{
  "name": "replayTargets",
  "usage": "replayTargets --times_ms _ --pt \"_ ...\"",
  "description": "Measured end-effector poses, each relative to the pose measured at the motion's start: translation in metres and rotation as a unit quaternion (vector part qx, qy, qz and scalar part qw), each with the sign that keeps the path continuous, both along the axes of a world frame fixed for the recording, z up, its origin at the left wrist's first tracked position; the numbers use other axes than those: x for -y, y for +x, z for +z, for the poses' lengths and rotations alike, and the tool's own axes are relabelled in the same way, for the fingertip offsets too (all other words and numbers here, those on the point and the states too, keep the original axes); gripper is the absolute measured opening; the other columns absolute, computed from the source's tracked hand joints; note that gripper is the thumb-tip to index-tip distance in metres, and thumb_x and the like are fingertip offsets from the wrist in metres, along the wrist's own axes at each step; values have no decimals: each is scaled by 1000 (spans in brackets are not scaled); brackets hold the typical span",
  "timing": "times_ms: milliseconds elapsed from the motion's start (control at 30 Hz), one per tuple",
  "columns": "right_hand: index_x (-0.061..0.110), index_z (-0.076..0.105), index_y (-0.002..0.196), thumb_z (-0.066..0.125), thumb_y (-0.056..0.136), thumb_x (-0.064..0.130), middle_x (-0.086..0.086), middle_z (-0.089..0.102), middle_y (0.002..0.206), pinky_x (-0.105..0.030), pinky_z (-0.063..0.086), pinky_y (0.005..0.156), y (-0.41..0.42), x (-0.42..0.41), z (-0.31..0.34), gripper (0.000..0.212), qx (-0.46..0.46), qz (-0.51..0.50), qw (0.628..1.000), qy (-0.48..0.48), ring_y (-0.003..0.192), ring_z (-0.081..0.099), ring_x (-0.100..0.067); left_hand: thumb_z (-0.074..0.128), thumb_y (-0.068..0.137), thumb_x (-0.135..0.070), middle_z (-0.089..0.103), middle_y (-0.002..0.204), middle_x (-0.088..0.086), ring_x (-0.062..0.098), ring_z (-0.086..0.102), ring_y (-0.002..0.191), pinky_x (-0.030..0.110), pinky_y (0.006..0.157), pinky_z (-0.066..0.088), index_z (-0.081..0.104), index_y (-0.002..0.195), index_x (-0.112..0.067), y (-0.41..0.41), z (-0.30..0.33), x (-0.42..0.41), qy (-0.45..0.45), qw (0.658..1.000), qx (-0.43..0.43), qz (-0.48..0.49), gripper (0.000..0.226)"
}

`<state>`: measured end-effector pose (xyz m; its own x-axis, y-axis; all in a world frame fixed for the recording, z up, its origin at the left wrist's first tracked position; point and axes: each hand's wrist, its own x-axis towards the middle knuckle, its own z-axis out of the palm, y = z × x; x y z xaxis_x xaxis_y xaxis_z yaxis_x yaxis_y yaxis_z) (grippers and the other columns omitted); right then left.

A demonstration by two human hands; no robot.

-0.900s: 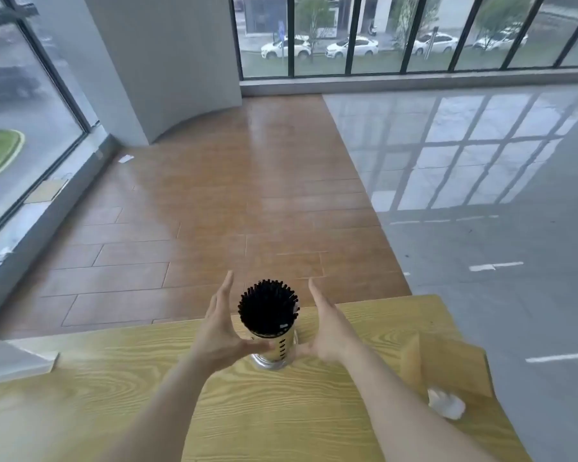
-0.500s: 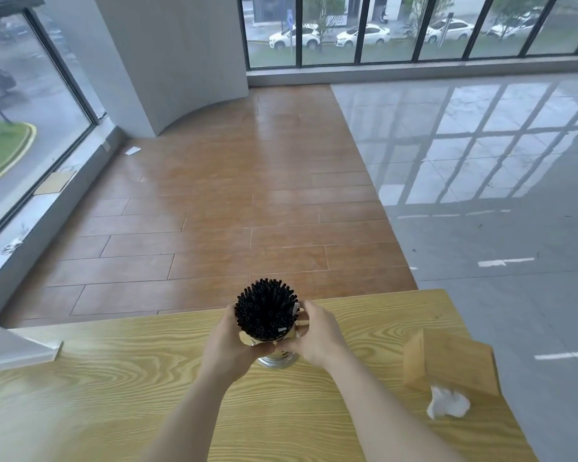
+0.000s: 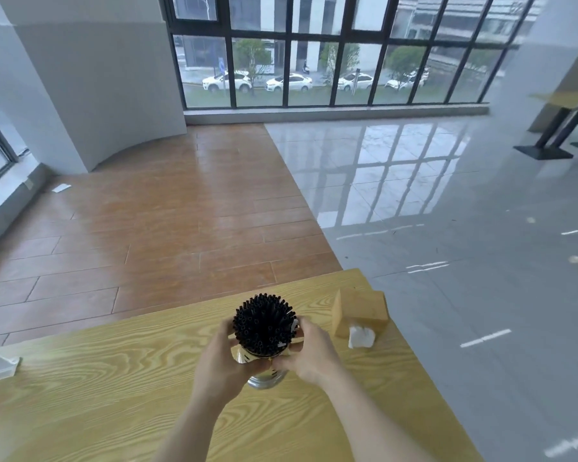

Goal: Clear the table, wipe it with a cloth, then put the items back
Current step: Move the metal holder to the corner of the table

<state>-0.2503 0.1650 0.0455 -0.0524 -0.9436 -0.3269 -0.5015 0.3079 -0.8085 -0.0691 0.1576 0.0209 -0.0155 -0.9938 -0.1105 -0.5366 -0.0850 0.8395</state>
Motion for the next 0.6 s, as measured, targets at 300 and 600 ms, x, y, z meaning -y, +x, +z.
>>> replayTargets --times_ms 300,600 --pt "28 55 126 95 65 25 15 61 111 -9 42 60 -103 -78 -7 74 -20 -61 998 5 82 58 5 95 52 -44 52 128 -17 2 59 104 28 84 50 49 133 -27 -104 -8 -57 15 997 -39 -71 95" --pt "36 45 126 95 64 29 17 60 116 -12 44 66 -218 -85 -26 79 -20 -70 997 27 96 66 -1 92 61 -33 50 126 -19 6 59 110 31 94 51 49 133 -33 -216 -26 -62 39 996 -30 -79 84"
